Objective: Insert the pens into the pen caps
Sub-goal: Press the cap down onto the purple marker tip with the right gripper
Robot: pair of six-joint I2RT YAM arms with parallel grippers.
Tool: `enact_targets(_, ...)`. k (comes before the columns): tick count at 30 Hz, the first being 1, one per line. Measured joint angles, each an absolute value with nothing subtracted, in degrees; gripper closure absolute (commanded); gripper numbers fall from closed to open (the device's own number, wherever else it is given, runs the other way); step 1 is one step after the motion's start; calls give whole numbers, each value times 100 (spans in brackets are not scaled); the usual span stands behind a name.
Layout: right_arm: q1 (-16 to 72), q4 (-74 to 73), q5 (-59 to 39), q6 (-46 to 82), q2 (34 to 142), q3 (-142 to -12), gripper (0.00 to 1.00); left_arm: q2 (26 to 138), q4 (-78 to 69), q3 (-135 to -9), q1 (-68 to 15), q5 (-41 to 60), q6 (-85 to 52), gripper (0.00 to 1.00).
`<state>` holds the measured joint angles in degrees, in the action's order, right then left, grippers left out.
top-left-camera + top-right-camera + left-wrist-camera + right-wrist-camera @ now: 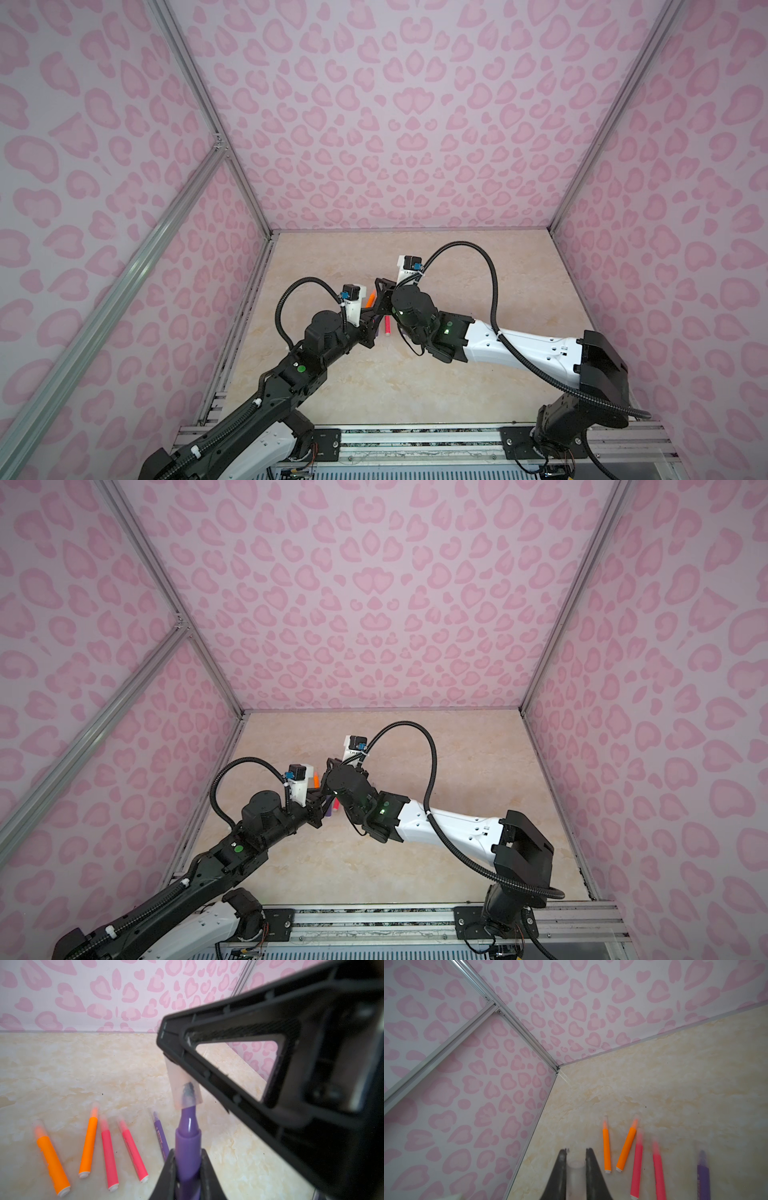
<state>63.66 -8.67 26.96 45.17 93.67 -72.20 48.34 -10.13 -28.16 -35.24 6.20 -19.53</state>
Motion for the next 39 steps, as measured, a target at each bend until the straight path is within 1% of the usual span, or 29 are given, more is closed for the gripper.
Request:
enact_targets(6, 6366, -891, 2650, 4431, 9347, -7199, 100, 4829, -1039, -2808, -3487, 672, -1979, 97)
enact_targets(9, 6370, -993, 2502, 4390, 9212, -6973, 100, 4842, -1024, -2805, -3395, 779, -2034, 97)
enact_targets(17, 6348, -1782, 2202, 4029, 8919, -6233, 100, 5006, -1035, -2805, -3111, 1632, -2137, 97)
enact_targets(28, 6276, -1940, 1789, 3844, 8978, -6241, 99, 4794, -1063, -2700, -3070, 1592, -2281, 97)
enact_targets(31, 6250, -1942, 1688, 3848, 8936, -6200, 89, 4790, -1039, -2698, -3070, 1601, -2281, 97)
enact_targets(34, 6224, -1911, 1645, 3865, 8906, -6211, 72, 4788, -1068, -2700, -3070, 1605, -2257, 97)
enact_targets(36, 6217, -1750, 1592, 3881, 8903, -6283, 57, 4783, -1085, -2703, -3065, 1459, -2270, 97)
enact_targets(37, 6219, -1669, 1540, 3881, 8903, -6344, 52, 4772, -1085, -2703, -3057, 1365, -2265, 97)
enact_targets(39, 6206, -1505, 1544, 3881, 8903, -6508, 46, 4742, -1090, -2703, -3059, 1306, -2263, 97)
